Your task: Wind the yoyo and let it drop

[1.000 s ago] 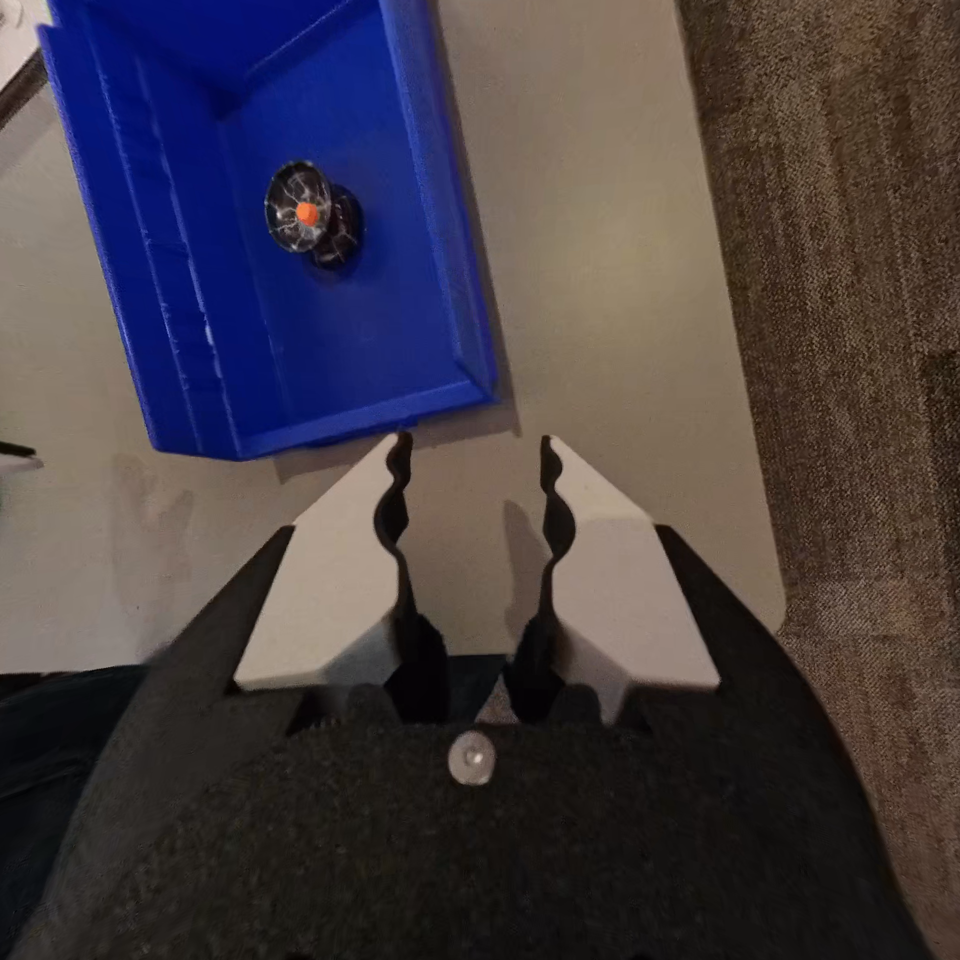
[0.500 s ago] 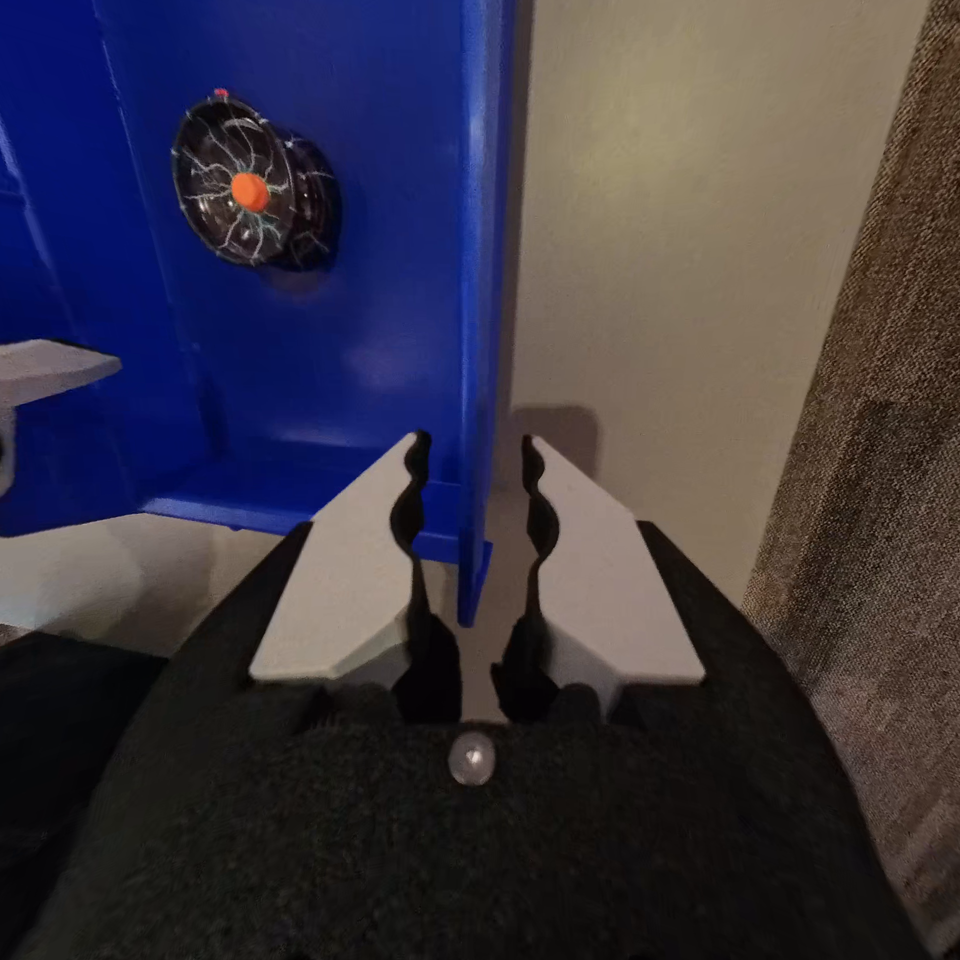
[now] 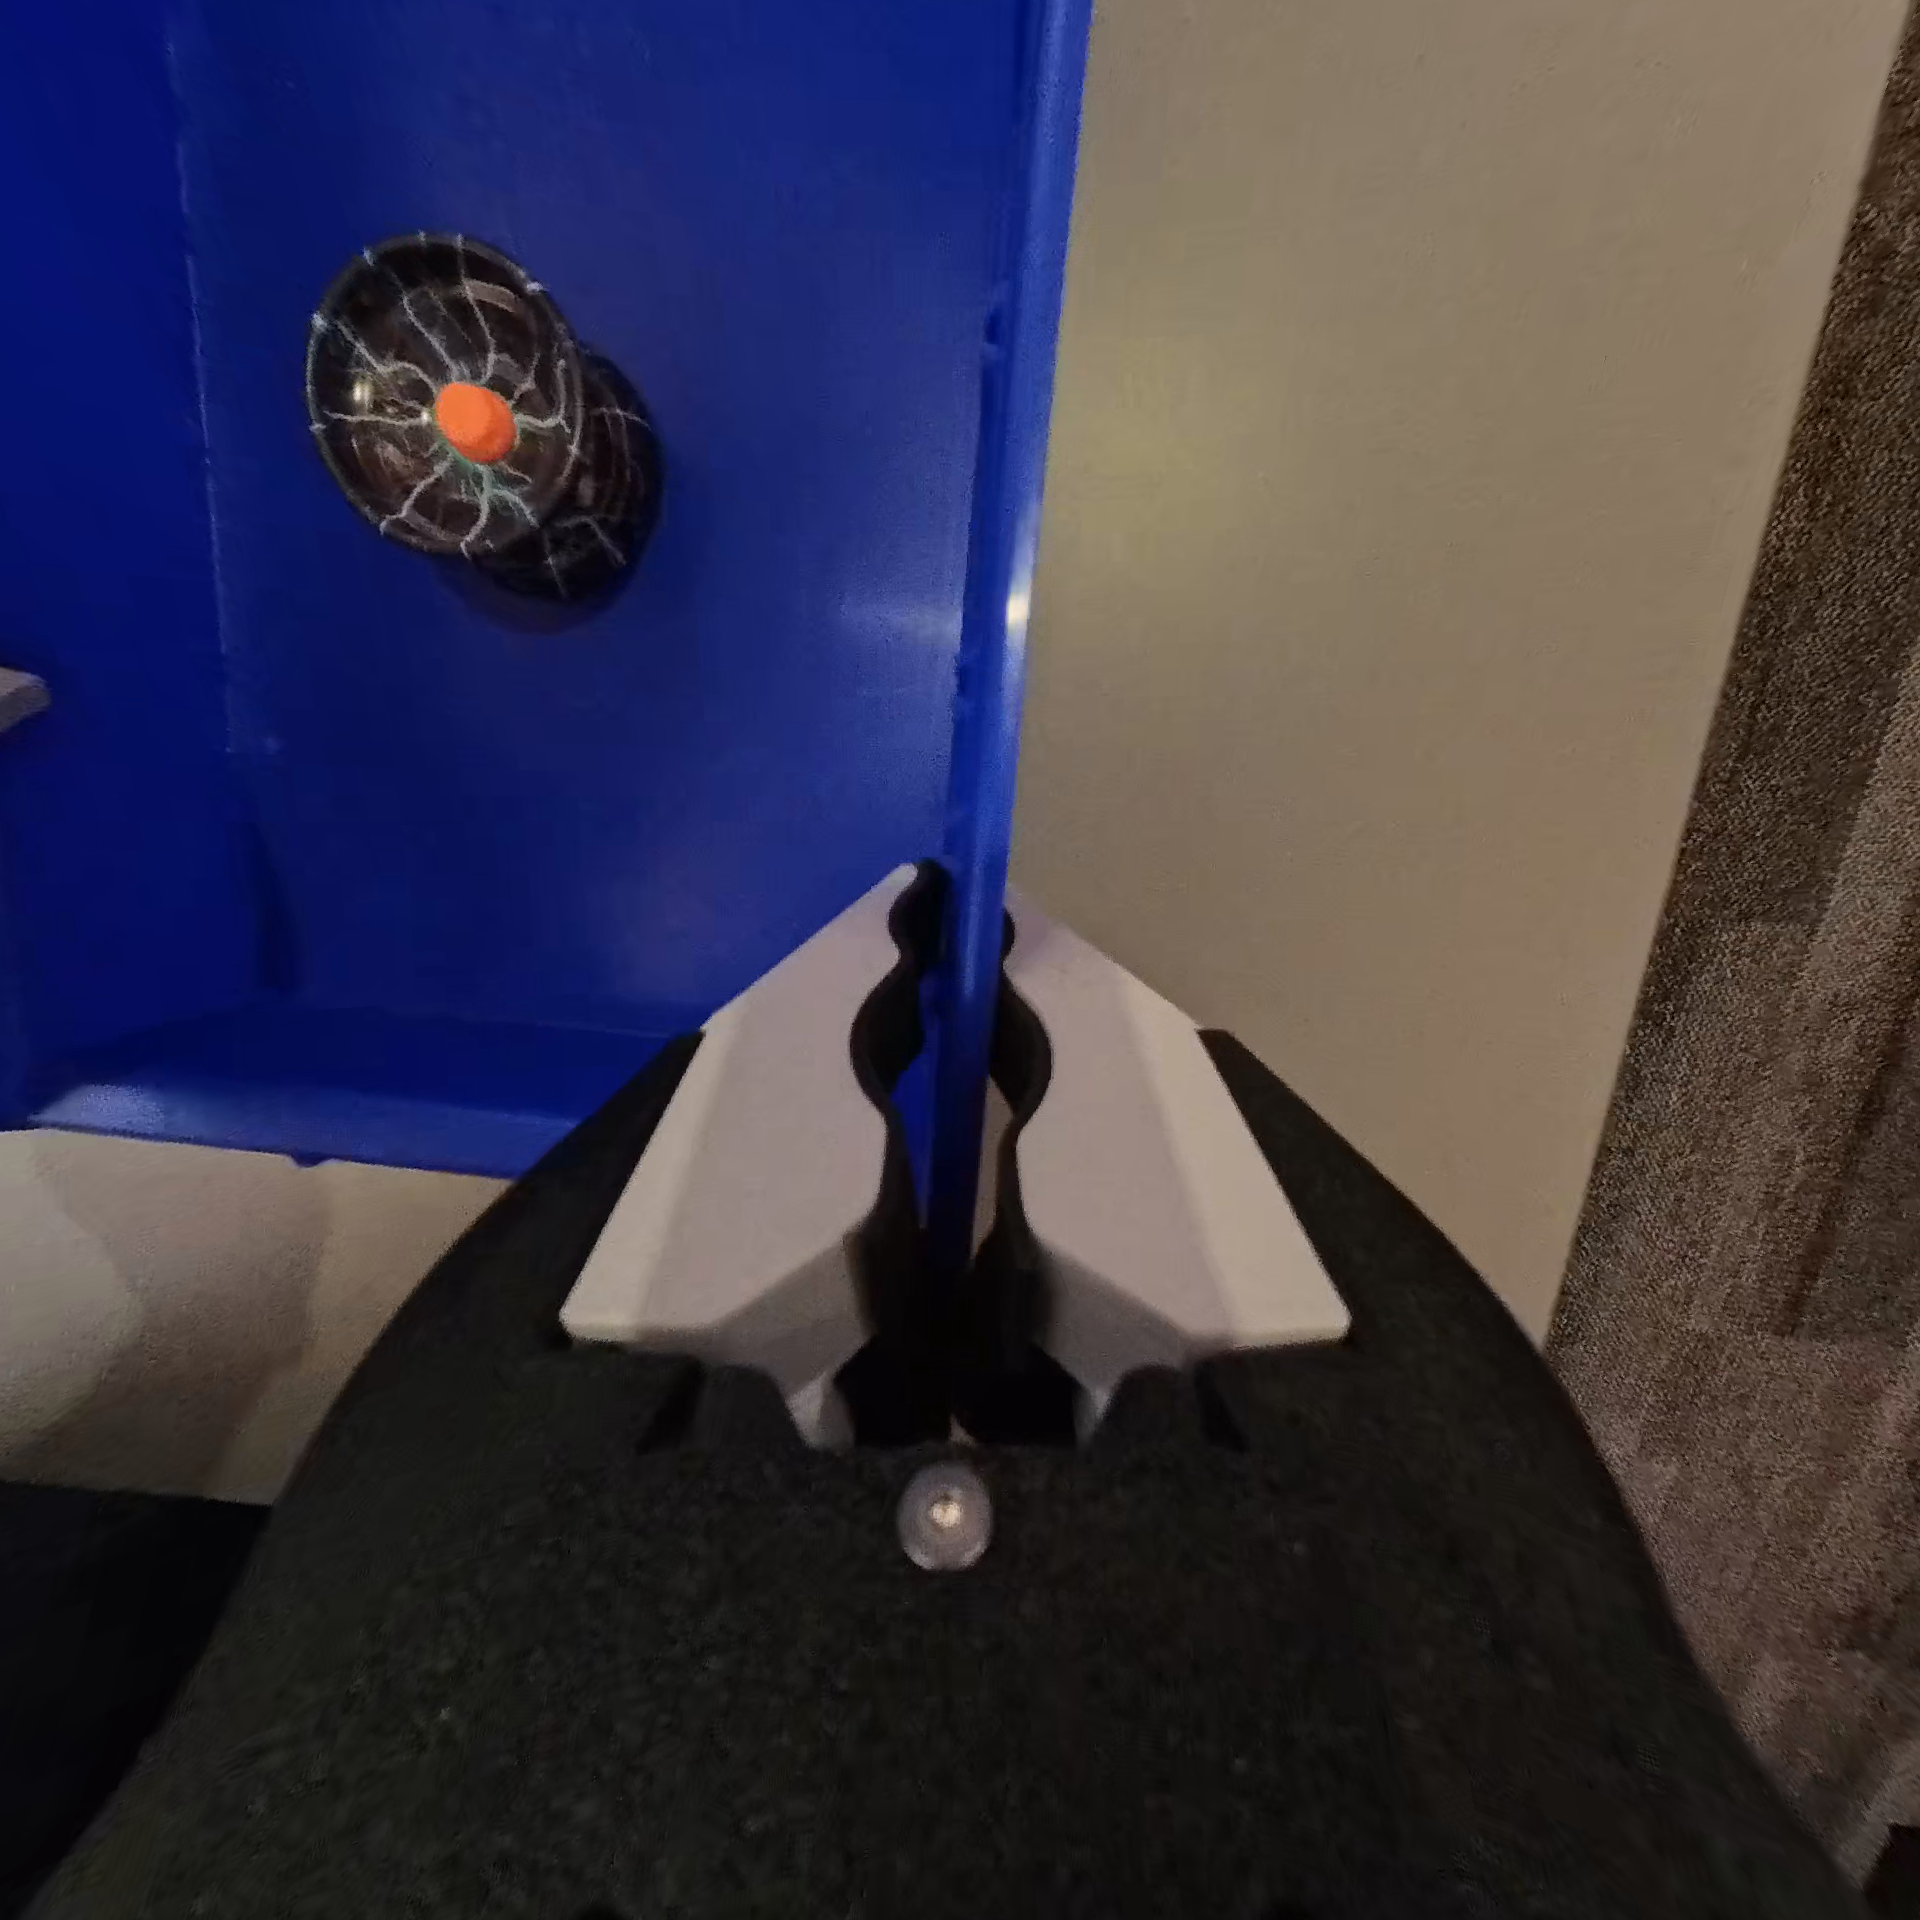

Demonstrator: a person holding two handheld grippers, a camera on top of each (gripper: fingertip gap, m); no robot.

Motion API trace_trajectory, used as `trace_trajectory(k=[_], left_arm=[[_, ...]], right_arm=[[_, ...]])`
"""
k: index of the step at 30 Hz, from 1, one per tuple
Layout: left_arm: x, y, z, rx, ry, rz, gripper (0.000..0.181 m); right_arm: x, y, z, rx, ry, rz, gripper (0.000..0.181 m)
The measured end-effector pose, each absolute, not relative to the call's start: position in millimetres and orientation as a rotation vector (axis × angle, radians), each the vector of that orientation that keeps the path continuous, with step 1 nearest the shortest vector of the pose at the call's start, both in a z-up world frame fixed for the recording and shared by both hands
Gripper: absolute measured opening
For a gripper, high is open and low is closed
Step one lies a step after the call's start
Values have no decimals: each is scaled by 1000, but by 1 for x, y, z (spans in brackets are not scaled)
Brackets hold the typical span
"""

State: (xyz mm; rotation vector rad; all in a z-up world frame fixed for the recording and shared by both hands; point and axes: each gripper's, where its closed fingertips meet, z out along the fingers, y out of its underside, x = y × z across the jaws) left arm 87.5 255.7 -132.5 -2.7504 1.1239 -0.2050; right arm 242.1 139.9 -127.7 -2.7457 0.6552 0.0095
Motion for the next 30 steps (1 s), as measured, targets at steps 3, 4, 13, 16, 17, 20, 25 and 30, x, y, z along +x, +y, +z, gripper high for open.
trace_trajectory(k=[3, 4, 13, 16, 17, 20, 25, 30], left_arm=[[61, 274, -122, -2730, 1076, -199, 3], [48, 281, -120, -2729, 1054, -199, 2], [-117, 343, -112, -2775, 823, -139, 3], [-176, 368, -115, -2783, 786, -117, 3], [-194, 375, -117, -2789, 777, -118, 3], [-236, 395, -124, -2804, 763, -136, 3], [-273, 394, -146, -2912, 823, -205, 3], [-266, 395, -125, -2864, 735, -467, 40]], right_arm=[[216, 158, -119, -2718, 639, 0, 4], [205, 166, -116, -2710, 625, -3, 4], [58, 256, -108, -2727, 444, 68, 4], [1, 286, -111, -2735, 393, 82, 4], [-17, 295, -113, -2742, 382, 87, 4], [-60, 313, -122, -2754, 373, 101, 4], [-100, 311, -146, -2854, 453, 162, 4], [-117, 309, -142, -2839, 293, 267, 35]])
